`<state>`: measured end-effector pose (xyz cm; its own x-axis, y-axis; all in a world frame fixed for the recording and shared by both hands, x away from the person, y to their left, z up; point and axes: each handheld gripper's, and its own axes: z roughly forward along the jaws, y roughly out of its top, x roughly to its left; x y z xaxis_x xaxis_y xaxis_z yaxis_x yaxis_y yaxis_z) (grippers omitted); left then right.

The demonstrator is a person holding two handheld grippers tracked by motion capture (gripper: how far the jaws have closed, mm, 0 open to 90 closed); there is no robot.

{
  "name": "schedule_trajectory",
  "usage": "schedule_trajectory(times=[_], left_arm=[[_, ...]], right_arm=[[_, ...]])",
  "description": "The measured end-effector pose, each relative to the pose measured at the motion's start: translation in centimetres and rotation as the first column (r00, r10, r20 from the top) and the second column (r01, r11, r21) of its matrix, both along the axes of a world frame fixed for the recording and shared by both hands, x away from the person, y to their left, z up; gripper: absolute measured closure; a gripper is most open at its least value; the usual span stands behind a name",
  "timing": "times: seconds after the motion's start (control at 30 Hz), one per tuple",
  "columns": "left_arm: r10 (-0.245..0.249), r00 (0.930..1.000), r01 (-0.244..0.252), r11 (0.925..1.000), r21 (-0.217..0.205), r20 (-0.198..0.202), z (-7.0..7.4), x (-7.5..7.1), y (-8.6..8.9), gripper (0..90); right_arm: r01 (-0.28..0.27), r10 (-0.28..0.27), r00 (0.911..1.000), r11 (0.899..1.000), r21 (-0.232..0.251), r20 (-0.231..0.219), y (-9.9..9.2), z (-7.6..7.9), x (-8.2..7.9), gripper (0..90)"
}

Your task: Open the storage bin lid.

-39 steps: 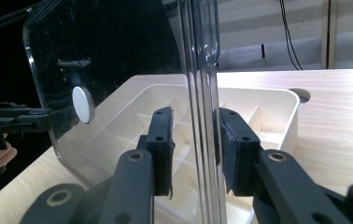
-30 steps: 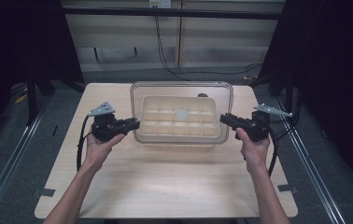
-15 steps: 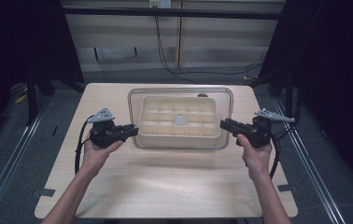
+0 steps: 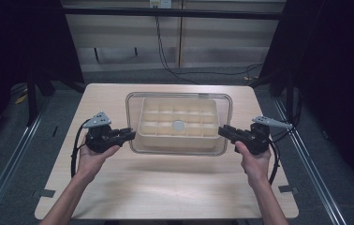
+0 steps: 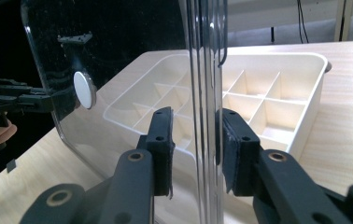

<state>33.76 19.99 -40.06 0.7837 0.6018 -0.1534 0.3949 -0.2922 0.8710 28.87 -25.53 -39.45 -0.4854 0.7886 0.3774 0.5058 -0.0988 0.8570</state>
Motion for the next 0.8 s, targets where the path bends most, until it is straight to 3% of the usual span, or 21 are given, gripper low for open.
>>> schedule_trajectory(times=[0.3,0.6,0.8], left_arm=[[-0.014,0.9996,0.014,0.9999,0.008,-0.024,-0.8,-0.8,0.0,73.9],[-0.015,0.9992,0.015,0.9998,0.009,-0.037,-1.1,-1.4,0.0,73.9],[-0.042,0.9985,0.043,0.9984,0.038,-0.035,-1.3,-2.3,-0.1,74.1]], right_arm=[[-0.013,0.014,0.9995,0.999,0.035,-0.03,-0.4,-0.6,-0.9,68.0],[-0.032,0.034,0.9982,0.999,0.025,-0.05,-0.4,-1.2,-1.4,68.1],[-0.04,0.041,0.9978,0.999,0.012,-0.052,-0.6,-1.2,-2.5,68.4]])
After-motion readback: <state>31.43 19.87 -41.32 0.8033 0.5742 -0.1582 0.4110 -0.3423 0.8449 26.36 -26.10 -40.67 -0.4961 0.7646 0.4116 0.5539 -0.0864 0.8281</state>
